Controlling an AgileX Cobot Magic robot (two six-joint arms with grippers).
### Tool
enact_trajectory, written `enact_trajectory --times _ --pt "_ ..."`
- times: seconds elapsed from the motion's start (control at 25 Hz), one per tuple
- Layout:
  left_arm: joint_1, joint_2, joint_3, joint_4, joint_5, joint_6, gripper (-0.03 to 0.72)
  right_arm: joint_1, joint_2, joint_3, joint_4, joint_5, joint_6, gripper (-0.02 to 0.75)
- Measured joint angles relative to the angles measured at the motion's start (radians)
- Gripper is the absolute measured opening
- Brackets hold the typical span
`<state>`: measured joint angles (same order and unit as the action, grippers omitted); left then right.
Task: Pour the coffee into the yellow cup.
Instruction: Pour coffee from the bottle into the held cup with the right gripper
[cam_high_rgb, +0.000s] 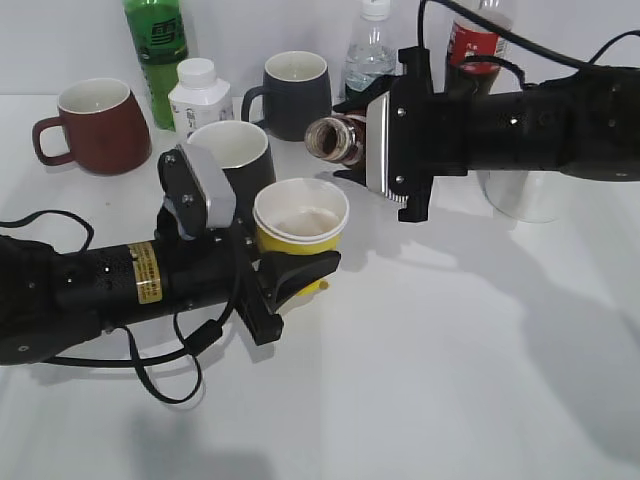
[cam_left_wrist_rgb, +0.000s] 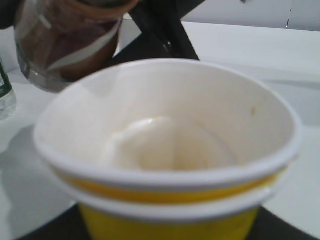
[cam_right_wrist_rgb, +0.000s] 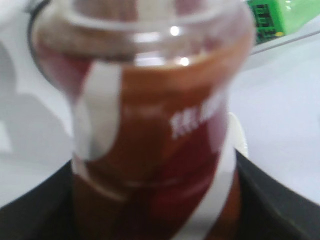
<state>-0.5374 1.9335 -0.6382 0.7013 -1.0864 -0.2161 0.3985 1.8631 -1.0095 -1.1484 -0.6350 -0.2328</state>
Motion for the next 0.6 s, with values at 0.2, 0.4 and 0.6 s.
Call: enact_trajectory --times 0.2,0.4,0.6 --pt "0.000 0.000 0.000 0.000 0.000 -0.001 0.328 0.000 0.000 0.000 0.052 0.000 -0.090 0.500" --pt "-0.002 0.000 0.000 0.000 0.000 -0.003 0.328 0.000 0.000 0.000 0.087 -0.018 -0.137 0.500" --pt "-0.005 0.001 -0.004 0.001 -0.001 -0.003 0.328 0.012 0.000 0.000 0.106 -0.038 -0.161 0.500"
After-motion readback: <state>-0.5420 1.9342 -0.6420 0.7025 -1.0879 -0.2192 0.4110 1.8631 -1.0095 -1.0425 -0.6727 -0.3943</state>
